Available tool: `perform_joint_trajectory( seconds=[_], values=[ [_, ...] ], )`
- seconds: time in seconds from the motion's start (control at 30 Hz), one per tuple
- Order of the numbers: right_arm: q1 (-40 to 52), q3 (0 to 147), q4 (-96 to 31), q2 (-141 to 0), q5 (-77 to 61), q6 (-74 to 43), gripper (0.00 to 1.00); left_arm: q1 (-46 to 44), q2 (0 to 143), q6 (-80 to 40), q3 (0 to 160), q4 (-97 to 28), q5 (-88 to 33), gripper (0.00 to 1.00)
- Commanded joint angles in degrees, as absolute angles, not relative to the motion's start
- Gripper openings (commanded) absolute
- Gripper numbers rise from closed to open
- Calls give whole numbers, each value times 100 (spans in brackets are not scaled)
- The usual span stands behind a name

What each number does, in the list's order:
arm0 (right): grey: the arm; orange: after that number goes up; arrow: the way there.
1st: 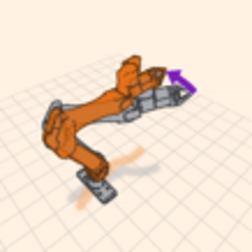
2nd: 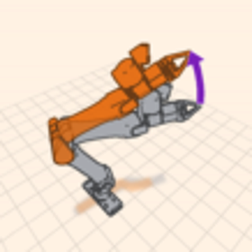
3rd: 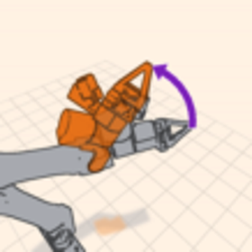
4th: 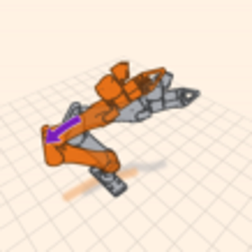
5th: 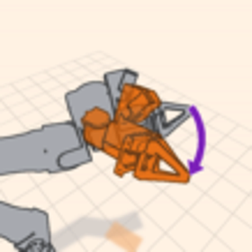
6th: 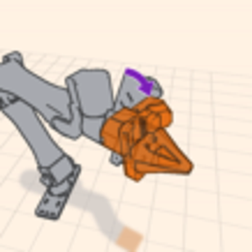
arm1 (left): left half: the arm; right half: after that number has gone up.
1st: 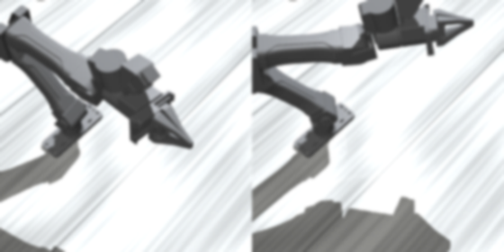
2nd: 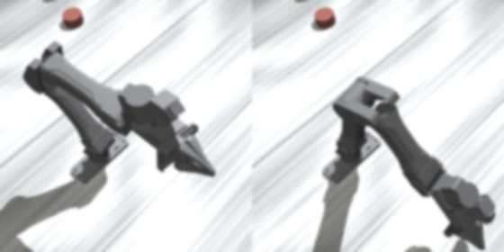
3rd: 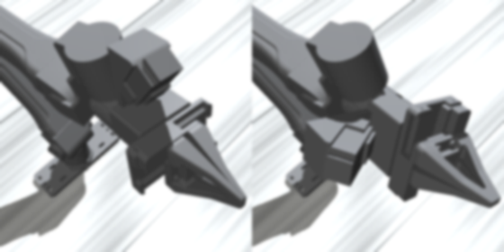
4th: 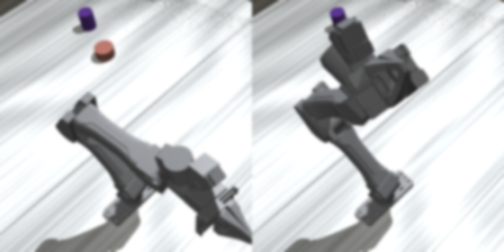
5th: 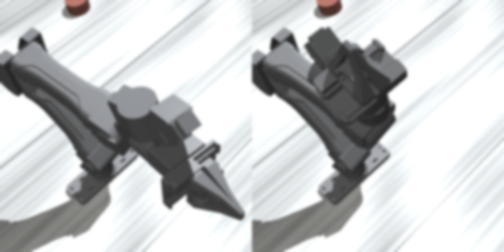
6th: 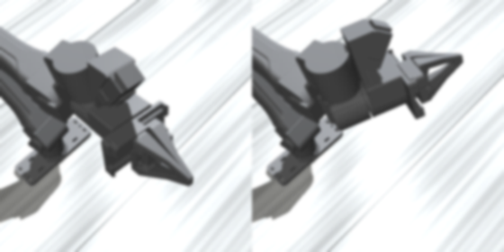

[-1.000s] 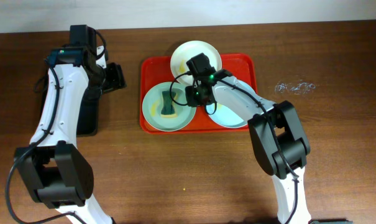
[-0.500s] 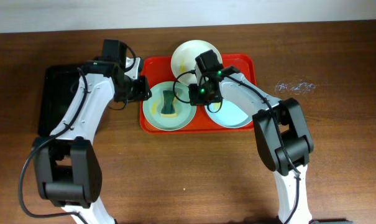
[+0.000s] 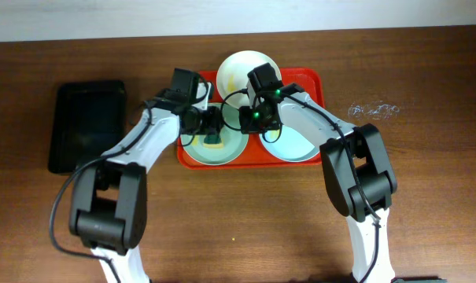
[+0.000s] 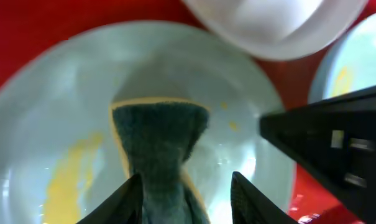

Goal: Clean dirty plates on tray and stack at the side
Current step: 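Scrub the left mint plate with the sponge in the left gripper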

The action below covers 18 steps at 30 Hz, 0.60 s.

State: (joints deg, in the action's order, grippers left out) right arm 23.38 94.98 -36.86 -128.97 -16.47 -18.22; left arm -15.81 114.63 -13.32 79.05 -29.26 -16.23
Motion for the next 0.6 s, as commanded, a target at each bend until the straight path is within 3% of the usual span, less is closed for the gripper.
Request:
perform_joint_trajectory(
  seconds=[0.0,0.27,0.5,0.57],
  values=[
    [2322,9386,-3830,-13172,-1505,-1824,4,-1603,11690,-1389,7856,-2897,-1498,43],
    [2322,9386,-3857,-13172,-1505,-1826,4,-1614,11712,-1389,7856,-2943,-915,25],
    [2322,9386,-3857,-13172,-1505,-1826,4,-1636,11804,-1391,7771,-2917,-1068,27],
    [2322,9386,-3857,-13172,-1505,-1826,4,-1636,11819,-1387,7771,-2919,-714,9]
  ],
)
